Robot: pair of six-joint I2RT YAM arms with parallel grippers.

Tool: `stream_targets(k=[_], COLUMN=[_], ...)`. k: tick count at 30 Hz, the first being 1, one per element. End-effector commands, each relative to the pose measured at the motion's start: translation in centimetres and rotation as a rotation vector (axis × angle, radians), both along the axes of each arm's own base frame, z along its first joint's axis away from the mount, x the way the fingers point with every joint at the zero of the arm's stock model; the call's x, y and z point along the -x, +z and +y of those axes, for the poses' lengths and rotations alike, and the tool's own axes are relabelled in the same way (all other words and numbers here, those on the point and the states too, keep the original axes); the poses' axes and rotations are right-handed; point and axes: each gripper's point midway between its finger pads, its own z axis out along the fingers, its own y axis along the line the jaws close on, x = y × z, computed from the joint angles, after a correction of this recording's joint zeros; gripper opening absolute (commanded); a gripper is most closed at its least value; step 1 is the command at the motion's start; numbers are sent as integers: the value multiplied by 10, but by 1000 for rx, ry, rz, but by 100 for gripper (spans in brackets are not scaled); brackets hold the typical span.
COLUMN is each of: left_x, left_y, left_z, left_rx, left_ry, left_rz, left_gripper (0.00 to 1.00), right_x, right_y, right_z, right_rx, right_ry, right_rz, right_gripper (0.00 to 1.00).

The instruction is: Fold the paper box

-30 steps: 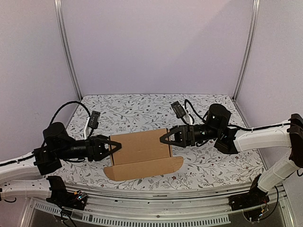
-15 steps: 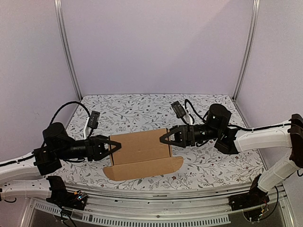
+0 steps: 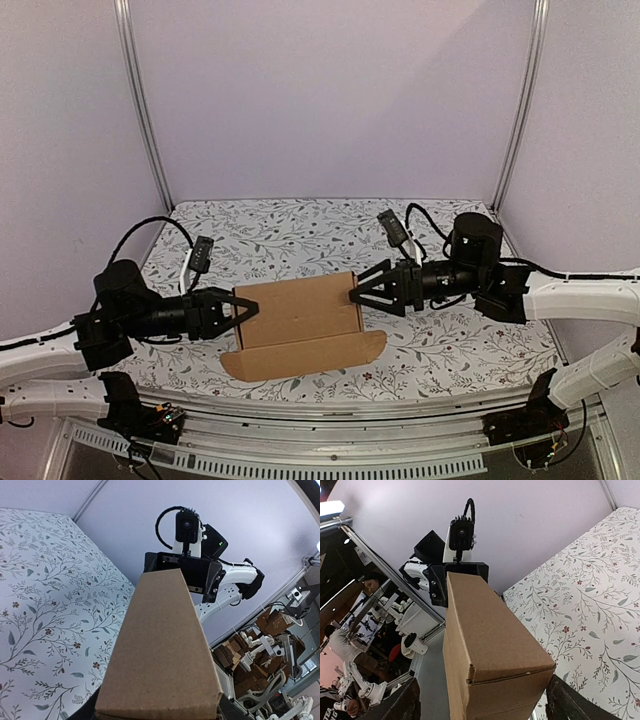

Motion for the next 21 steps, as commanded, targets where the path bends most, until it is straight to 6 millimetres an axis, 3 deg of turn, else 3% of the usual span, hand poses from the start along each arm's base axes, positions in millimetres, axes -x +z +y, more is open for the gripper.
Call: stream_targets(k=[1,4,12,17,21], left_x=[-16,-27,-47,-55,-56], left_y=[-15,-26,-38,-42,-45], left_z=[4,4,-2,1,8], left_rx=[4,24,107,191,271], left_ry=[78,112,134,167,190], left_rz=[77,170,377,525,652], left_gripper=[0,0,0,0,0], right_x=[-5,-2,-6,1,23], right_y=[-13,-18,-19,-9,-8], right_z=[-18,-31,-60,-63,-53], right_rx=[168,264,430,451,476], right_ry=[-89,-128,-227,-230,-156], right_rz=[-126,-237,-567,-775,-1004], right_gripper=[88,98,99,99,99])
